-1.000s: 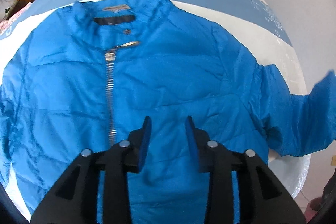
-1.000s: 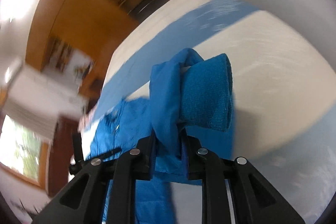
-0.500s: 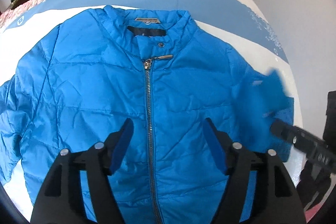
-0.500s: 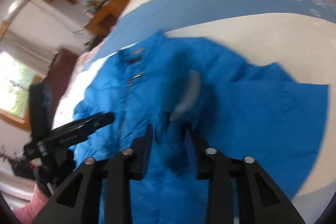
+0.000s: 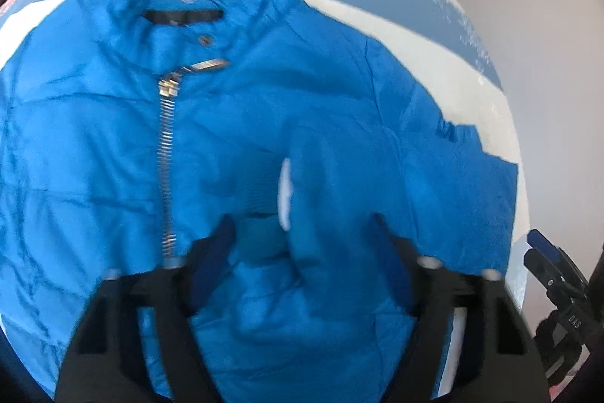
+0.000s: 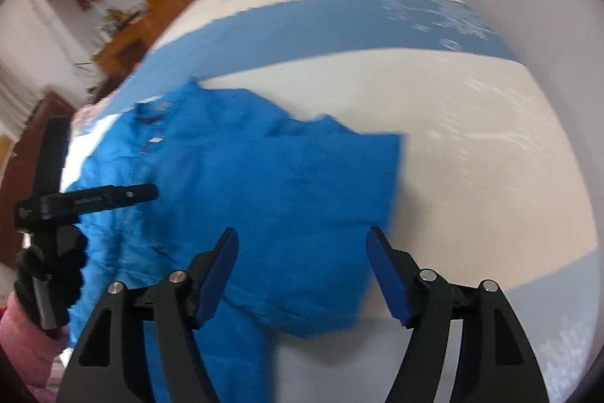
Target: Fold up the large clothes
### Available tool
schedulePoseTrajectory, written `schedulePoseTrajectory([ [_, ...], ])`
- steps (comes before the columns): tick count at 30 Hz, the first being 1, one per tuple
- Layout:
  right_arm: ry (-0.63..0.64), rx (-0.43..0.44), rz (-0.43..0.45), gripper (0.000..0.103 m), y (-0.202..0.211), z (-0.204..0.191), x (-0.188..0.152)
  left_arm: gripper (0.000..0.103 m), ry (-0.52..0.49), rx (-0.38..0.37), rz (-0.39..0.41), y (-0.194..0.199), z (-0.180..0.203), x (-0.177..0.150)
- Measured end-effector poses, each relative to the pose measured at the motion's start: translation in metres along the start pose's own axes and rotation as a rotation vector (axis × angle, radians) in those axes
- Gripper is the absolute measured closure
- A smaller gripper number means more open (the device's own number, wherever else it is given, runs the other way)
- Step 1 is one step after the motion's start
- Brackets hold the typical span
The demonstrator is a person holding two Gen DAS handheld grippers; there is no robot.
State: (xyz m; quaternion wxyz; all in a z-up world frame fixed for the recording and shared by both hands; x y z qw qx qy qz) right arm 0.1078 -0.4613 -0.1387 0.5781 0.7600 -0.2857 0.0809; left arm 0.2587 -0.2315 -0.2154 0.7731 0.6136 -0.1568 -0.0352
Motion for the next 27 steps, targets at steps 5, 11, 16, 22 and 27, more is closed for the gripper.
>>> schedulePoseTrajectory([
  [5,-0.030,0.014,-0.018,0.069,-0.008,0.010,-0.009,0.081,0.028,-0.036,0.054,0.010,0.005,0.000],
  [11,-0.081,0.124,0.019,0.081,-0.006,0.002,-0.001,0.083,0.099,-0.024,0.226,0.075,-0.035,0.006],
  [16,-0.066,0.197,0.003,0.082,-0.017,-0.018,0.007,0.084,0.170,0.094,0.348,0.128,-0.102,0.005],
  [22,-0.015,0.290,-0.054,0.082,-0.052,-0.064,0.016,0.083,0.259,0.204,0.327,0.130,-0.173,-0.002],
  [27,0.007,0.236,-0.134,0.081,-0.088,-0.080,0.009,0.083,0.282,0.264,0.212,0.088,-0.196,-0.010],
])
Point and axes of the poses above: each gripper's, at about its wrist camera, not at the fingertips, and y roughly against the way its jaws point, z to its right, x to its top, the point moved 7 cm from there along -y, roughly the way its jaws point, and after that the axes turned 8 degrees about x, right-handed, at the moved point
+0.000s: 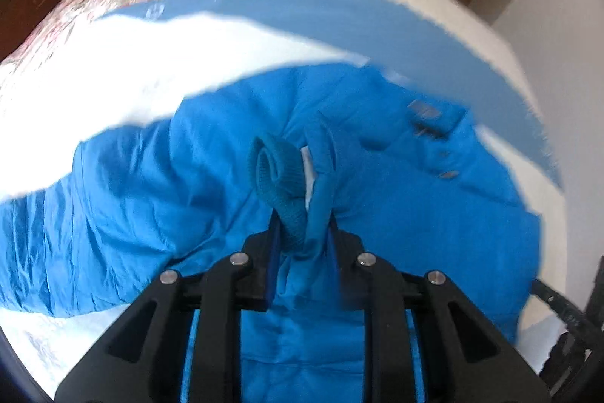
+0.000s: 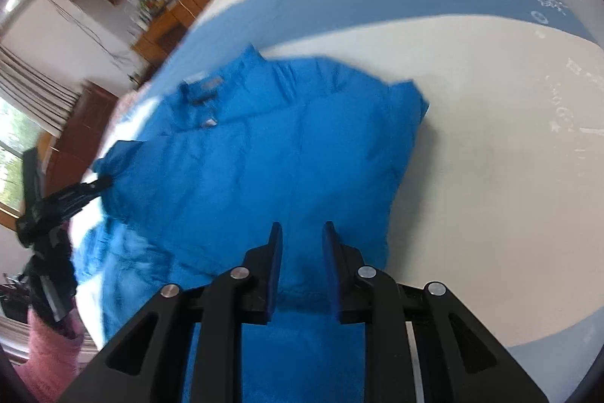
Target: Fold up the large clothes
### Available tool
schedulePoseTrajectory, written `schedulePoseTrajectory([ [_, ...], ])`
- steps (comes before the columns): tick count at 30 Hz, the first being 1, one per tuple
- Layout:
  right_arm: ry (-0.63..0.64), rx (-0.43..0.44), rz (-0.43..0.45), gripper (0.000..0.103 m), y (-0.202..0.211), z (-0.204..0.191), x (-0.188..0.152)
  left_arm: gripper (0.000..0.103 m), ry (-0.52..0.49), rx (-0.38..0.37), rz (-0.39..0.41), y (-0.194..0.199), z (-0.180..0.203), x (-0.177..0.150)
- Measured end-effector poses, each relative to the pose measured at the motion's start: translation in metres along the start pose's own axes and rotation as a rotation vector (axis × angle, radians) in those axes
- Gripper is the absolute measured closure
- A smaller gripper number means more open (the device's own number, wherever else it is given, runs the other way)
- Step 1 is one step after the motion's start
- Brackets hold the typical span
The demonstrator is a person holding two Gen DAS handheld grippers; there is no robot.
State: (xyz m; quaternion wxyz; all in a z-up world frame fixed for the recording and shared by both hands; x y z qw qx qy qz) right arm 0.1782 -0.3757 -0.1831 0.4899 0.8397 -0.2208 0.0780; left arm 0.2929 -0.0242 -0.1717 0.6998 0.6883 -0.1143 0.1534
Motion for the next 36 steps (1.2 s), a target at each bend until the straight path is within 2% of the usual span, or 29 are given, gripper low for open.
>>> schedulePoseTrajectory([
  [3,-0.035,-0.016,-0.042,0.085,-0.018,0.009,-0.008,0.078,0.014,0.016,-0.049,-0.023,-0.009,-0.013],
  [5,-0.047,-0.024,-0.055,0.092,-0.027,0.015,-0.012,0.074,0.021,0.004,-0.054,-0.029,-0.018,-0.015],
  [11,-0.066,-0.025,-0.077,0.092,-0.024,0.013,-0.008,0.067,0.026,0.010,-0.085,-0.018,-0.028,-0.009],
  [12,-0.061,-0.021,-0.066,0.087,-0.019,0.009,-0.005,0.067,0.042,0.017,-0.072,-0.007,-0.033,-0.005],
  [14,-0.036,0.011,-0.021,0.085,-0.002,-0.005,0.006,0.068,0.050,0.031,-0.008,0.016,-0.036,0.003],
  [15,-0.034,0.021,-0.013,0.084,0.000,-0.009,0.009,0.067,0.039,0.032,0.041,0.033,-0.032,0.009],
  [18,-0.020,0.034,0.002,0.084,0.000,-0.024,0.025,0.064,-0.024,0.008,0.079,0.049,-0.007,0.016],
  [20,-0.016,0.013,-0.002,0.084,-0.011,-0.030,0.035,0.062,-0.085,-0.001,0.075,0.044,0.017,0.019],
  [22,-0.022,0.003,-0.005,0.084,-0.024,-0.030,0.044,0.062,-0.128,0.040,0.055,0.025,0.033,0.020],
  [24,-0.030,-0.024,-0.014,0.084,-0.038,-0.027,0.051,0.062,-0.146,0.060,0.012,0.004,0.040,0.018],
  [28,-0.056,-0.037,-0.055,0.086,-0.063,-0.014,0.047,0.062,-0.156,0.094,-0.051,-0.029,0.030,0.010],
  [33,-0.089,-0.010,-0.070,0.090,-0.073,-0.004,0.044,0.059,-0.197,0.130,-0.036,-0.035,0.029,0.011],
  [36,-0.068,-0.004,-0.057,0.084,-0.058,-0.015,0.040,0.060,-0.190,0.126,-0.046,-0.026,0.031,0.011],
])
Point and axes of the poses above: each gripper's, at about its wrist camera, not at the fingertips, and y roughly against the way its jaws point, z to its right, x to its top, the point moved 7 cm from there along -y, roughly the way its jaws point, and after that the axes turned 8 degrees about x, right-handed, at the moved point
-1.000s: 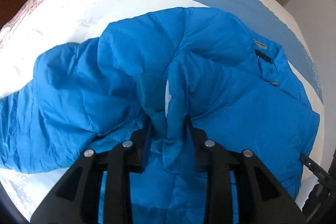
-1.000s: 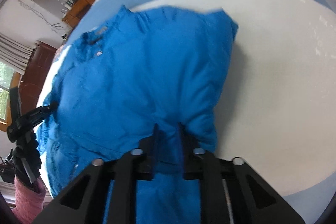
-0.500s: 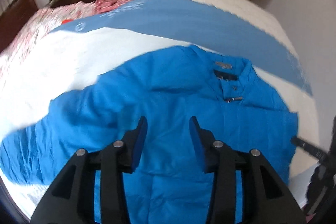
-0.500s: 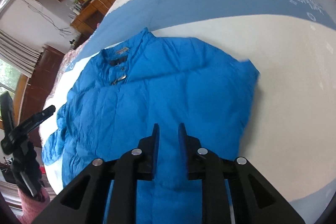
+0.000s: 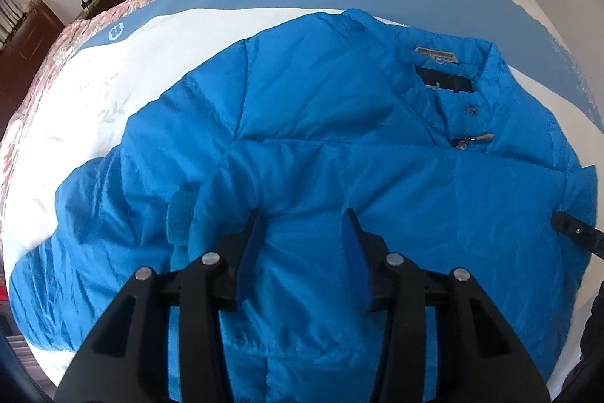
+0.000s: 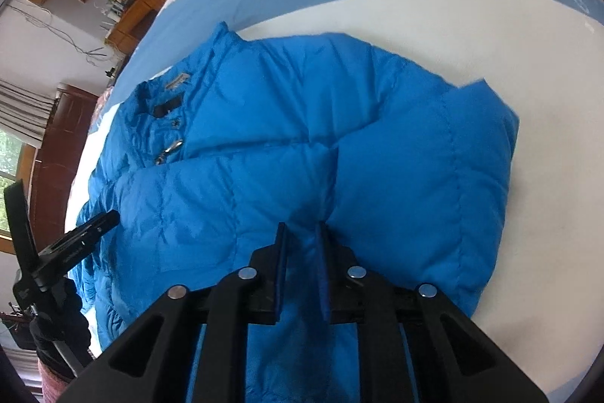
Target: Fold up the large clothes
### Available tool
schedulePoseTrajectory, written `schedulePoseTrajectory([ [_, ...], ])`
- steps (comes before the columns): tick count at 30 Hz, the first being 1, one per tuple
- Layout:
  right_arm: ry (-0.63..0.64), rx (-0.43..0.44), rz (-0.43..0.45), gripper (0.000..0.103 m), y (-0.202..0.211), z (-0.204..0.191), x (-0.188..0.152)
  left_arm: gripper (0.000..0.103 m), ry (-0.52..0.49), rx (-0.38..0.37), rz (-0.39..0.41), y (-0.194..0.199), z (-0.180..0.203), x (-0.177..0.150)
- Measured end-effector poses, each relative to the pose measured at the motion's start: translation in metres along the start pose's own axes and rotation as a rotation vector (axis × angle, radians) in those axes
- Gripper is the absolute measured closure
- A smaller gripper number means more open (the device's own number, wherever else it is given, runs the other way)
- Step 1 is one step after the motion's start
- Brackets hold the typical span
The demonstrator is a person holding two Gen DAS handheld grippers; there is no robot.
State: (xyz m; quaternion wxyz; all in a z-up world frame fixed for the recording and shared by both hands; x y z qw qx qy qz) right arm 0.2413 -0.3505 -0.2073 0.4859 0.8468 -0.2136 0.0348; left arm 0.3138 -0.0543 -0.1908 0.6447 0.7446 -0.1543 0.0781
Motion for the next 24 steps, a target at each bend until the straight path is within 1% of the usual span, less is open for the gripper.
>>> schedulePoseTrajectory([
  [2,0.040,0.039,0.007,0.082,0.012,-0.015,-0.011,0.059,0.002,-0.042,0.013,0.013,0.003,-0.006],
  [3,0.051,0.043,0.007,0.081,0.017,-0.018,-0.017,0.058,-0.014,-0.059,0.020,0.022,0.006,-0.012],
  [5,0.085,0.029,0.000,0.081,0.022,-0.027,-0.034,0.056,-0.044,-0.050,0.018,0.025,0.012,-0.023],
  [7,0.087,0.022,-0.018,0.081,0.019,-0.027,-0.046,0.056,-0.062,-0.061,-0.006,0.017,0.017,-0.033],
  [9,0.071,-0.007,-0.038,0.082,0.007,-0.019,-0.054,0.056,-0.061,-0.060,-0.053,-0.002,0.017,-0.042],
  [11,0.054,-0.001,-0.039,0.083,-0.003,-0.016,-0.058,0.056,-0.036,-0.090,-0.069,-0.013,0.017,-0.045],
  [15,0.007,0.043,-0.016,0.083,-0.009,-0.007,-0.058,0.056,-0.038,-0.088,-0.070,-0.015,0.016,-0.044],
  [18,0.006,0.023,-0.030,0.083,0.000,-0.011,-0.057,0.057,-0.022,-0.107,-0.080,-0.009,0.011,-0.043],
  [20,0.043,0.025,0.013,0.077,0.020,-0.022,-0.058,0.057,-0.007,-0.115,-0.063,0.004,0.003,-0.042],
  [21,0.055,0.026,0.028,0.068,0.026,-0.027,-0.057,0.055,0.000,-0.111,-0.035,0.017,-0.008,-0.045],
  [22,0.070,0.025,0.050,0.060,0.037,-0.032,-0.058,0.049,0.006,-0.107,-0.019,0.025,-0.018,-0.047],
  [23,0.080,0.024,0.058,0.060,0.043,-0.035,-0.058,0.044,0.020,-0.102,-0.005,0.033,-0.030,-0.051],
  [24,0.091,0.023,0.063,0.060,0.049,-0.039,-0.058,0.043,0.041,-0.098,0.003,0.039,-0.045,-0.056],
])
Point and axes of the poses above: each gripper's, at about its wrist camera, not at the fingertips, and y roughly against the way its jaws point, z to its right, x to its top, the point moved 7 cm from there along -y, roughly the way its jaws point, and after that the axes turned 8 degrees about x, right-handed, at the moved point
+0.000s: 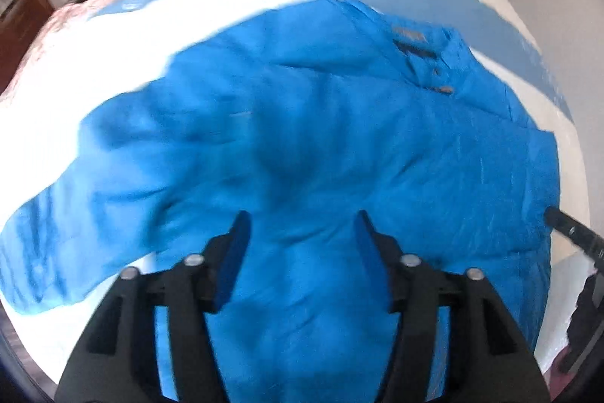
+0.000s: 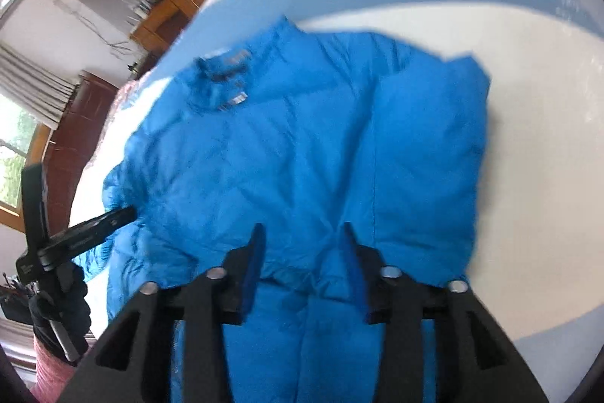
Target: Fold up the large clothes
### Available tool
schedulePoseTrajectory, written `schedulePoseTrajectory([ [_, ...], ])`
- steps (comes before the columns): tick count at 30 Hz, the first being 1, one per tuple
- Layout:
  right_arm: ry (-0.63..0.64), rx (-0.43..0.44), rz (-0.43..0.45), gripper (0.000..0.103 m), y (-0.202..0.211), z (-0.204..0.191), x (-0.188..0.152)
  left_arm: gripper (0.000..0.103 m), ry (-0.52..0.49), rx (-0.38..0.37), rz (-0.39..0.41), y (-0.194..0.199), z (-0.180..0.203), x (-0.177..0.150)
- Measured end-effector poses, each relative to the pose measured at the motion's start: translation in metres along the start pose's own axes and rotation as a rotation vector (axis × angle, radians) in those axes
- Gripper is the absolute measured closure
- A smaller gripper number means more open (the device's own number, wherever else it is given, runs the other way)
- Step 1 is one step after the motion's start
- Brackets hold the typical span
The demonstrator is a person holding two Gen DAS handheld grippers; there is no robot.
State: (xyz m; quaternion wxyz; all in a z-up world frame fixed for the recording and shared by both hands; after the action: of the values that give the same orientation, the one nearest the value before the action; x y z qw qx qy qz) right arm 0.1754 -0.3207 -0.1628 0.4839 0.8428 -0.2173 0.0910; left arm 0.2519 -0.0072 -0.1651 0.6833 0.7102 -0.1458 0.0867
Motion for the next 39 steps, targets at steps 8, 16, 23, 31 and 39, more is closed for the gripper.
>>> schedulePoseTrajectory([
  [8,0.023,-0.049,-0.035,0.060,0.001,-0.002,-0.003,0.041,0.343,0.233,-0.066,0.017,-0.200,-0.085],
  [16,0.015,-0.065,-0.072,0.059,-0.023,-0.004,-0.003,0.041,0.721,0.228,-0.095,0.021,-0.333,-0.155],
  [23,-0.011,-0.062,-0.099,0.059,-0.033,0.002,-0.010,0.037,0.941,0.085,-0.092,-0.005,-0.376,-0.155],
  [31,-0.016,-0.076,-0.107,0.059,-0.038,0.005,-0.012,0.047,1.002,0.085,-0.053,0.003,-0.383,-0.155],
  [39,-0.018,-0.087,-0.117,0.059,-0.043,0.008,-0.012,0.085,1.040,0.054,-0.024,0.013,-0.392,-0.161],
])
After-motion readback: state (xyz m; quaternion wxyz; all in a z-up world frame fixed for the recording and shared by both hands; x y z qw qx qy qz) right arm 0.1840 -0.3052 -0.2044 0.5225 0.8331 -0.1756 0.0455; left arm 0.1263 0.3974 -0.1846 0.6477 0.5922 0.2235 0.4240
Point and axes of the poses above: each gripper's, at about its wrist camera, not at the fingertips, and y roughly against the way its jaws point, z to its right, x to its top, the point moved 7 cm from there along -y, roughly the way its jaws point, and after that the axes turned 8 degrees about x, right-handed, at the moved point
